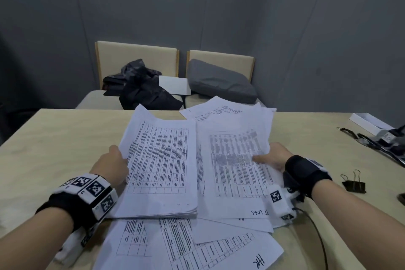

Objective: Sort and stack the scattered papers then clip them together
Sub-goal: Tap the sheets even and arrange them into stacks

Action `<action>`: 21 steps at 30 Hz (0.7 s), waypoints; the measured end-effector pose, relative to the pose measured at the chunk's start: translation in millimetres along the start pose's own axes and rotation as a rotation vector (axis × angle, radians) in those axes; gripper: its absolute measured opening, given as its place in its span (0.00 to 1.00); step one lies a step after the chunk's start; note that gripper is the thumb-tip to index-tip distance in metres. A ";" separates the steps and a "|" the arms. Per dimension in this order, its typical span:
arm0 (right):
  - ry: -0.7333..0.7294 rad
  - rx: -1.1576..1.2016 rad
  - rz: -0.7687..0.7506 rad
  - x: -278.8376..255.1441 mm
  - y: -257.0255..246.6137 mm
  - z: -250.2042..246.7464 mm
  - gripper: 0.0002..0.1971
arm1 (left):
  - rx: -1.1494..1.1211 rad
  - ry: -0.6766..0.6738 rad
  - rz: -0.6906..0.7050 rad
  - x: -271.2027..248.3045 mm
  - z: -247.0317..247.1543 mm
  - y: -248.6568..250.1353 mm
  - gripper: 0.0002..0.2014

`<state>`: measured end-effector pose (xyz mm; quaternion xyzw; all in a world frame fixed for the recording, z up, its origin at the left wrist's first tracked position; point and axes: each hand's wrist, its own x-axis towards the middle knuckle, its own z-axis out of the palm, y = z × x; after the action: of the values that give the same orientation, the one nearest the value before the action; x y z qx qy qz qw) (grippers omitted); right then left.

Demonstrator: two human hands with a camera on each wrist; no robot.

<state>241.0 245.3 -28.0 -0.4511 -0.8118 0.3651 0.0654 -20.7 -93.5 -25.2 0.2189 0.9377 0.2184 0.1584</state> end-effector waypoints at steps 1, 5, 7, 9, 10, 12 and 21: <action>-0.016 -0.026 0.014 -3.8 0.7 -5.4 0.24 | -0.003 -0.001 0.000 -0.4 -0.2 0.2 0.08; -0.048 0.035 0.103 -7.1 25.1 -31.0 0.50 | -0.003 0.002 0.003 -0.9 -0.1 0.4 0.08; -0.031 0.071 0.151 -7.4 47.4 -44.6 0.56 | 0.002 0.003 0.005 -1.4 0.5 1.0 0.08; -0.008 0.070 0.218 -18.2 57.9 -57.5 0.49 | 0.003 0.003 0.001 -2.4 0.2 1.6 0.08; 0.007 0.078 0.252 -24.4 62.8 -64.3 0.42 | 0.003 0.003 -0.001 -2.8 -0.1 1.8 0.08; 0.059 0.100 0.306 -25.8 81.5 -79.5 0.38 | 0.004 -0.001 0.000 -2.0 -0.8 1.5 0.09; -0.017 0.390 0.232 -54.3 58.0 -90.8 0.36 | 0.018 0.001 -0.006 -2.7 -1.5 1.5 0.13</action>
<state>352.0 270.3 12.2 -0.5170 -0.6692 0.5238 0.1022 -18.4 -94.1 -22.6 0.2171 0.9404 0.2098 0.1564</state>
